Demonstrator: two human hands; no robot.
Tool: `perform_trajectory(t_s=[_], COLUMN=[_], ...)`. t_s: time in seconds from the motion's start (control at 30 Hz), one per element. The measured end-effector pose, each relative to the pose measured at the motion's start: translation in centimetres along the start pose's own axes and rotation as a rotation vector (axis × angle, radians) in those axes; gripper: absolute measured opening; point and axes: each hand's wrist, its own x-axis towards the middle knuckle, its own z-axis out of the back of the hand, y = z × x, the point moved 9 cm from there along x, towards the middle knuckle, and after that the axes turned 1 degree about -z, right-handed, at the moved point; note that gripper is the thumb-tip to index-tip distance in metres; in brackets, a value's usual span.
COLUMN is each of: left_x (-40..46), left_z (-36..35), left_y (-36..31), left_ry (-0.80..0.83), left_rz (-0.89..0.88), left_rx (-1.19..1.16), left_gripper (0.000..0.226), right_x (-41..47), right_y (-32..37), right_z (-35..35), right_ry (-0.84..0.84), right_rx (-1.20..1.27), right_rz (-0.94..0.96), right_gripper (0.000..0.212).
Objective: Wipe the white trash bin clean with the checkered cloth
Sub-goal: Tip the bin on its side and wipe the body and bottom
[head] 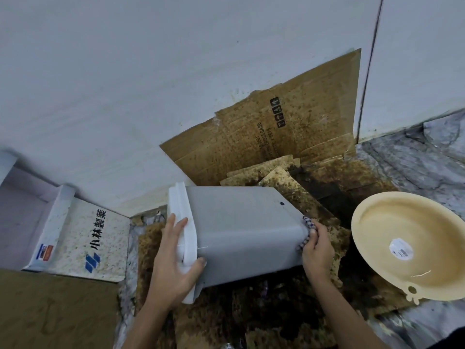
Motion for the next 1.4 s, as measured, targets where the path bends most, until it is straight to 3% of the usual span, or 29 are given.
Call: perform_trajectory(t_s=[0.1,0.23,0.43,0.57,0.77,0.93,1.03,1.23,1.4], left_x=[-0.2,0.0,-0.6,-0.2,1.4,1.5,1.7,2.5,2.1], left_z=[0.1,0.2,-0.7,-1.3,-1.3,-1.6,-2.6,-2.5,-3.2], left_y=[2.1,4.0,2.0,0.4,2.1,3.7,4.2,4.2,3.2], left_ry=[-0.109,-0.11,-0.029,-0.019,-0.096,-0.063,0.049,0.057,0.078], left_rz=[0.172,0.224,0.034,-0.085,0.0,0.016,0.088,0.122,0.134], left_rx=[-0.066,-0.119,-0.014,-0.022,0.008,0.02,-0.057,-0.089,-0.07], left_gripper=[0.095,0.096,0.095,0.074,0.07,0.061,0.059,0.047,0.062], right_x=[-1.5,-4.2,-11.2,-14.9,-14.9,-17.5,-16.0,-10.9,-14.4], right_y=[-0.5,0.5,7.0,10.8,6.9,8.8,10.9,6.5,4.9], right_z=[0.4,1.2,-5.3,-8.5,-8.4,-9.7,-11.4,-10.7,-8.7], right_ry=[-0.022,-0.045,0.274,0.391,0.477,0.54,0.522,0.466,0.46], right_rx=[-0.038,-0.019,0.051,-0.064,-0.22,-0.335,-0.384,-0.398,-0.368], right_rz=[0.044,0.106,0.358,0.556,0.471,0.624,0.663,0.453,0.421], right_gripper=[0.038,0.047,0.037,0.038,0.046,0.046,0.047,0.05,0.052])
